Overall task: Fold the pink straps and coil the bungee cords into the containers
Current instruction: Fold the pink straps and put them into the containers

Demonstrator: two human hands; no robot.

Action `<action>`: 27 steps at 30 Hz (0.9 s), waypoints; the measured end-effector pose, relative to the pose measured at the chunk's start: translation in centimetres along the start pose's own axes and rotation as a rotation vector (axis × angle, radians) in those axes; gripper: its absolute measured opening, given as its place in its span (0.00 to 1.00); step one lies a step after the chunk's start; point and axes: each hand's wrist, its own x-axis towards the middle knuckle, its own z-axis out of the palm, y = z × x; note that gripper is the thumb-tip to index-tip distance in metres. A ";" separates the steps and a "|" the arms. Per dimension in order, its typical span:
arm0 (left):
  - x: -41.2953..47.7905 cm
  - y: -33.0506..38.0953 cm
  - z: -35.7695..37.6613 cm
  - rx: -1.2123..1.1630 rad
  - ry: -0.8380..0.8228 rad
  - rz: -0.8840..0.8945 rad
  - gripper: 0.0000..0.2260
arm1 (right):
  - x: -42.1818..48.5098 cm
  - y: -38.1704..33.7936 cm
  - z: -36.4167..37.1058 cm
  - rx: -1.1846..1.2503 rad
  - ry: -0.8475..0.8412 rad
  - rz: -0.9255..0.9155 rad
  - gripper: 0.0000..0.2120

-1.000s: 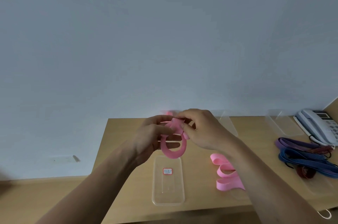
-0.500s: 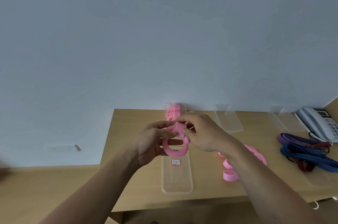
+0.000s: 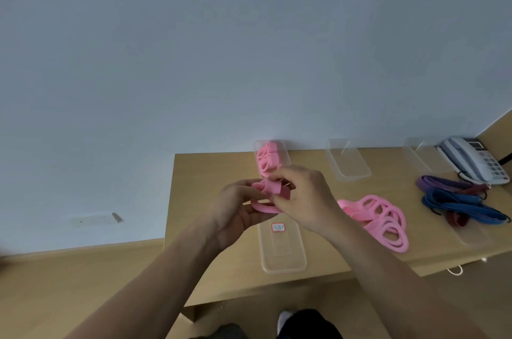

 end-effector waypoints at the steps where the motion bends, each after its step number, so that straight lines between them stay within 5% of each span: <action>1: 0.1 0.0 -0.1 -0.027 0.019 -0.014 0.16 | -0.4 0.1 0.3 -0.001 0.002 -0.011 0.12; 8: 1.8 -0.1 -0.6 -0.097 0.118 -0.090 0.16 | -1.2 2.3 1.5 0.000 -0.170 0.026 0.23; 16: 5.8 -1.0 -0.5 0.003 0.181 -0.131 0.14 | 0.1 7.5 2.5 0.040 -0.147 0.033 0.19; 27: 14.5 -1.2 -1.3 0.894 0.535 0.043 0.13 | 8.9 17.7 5.1 -0.108 -0.279 0.017 0.16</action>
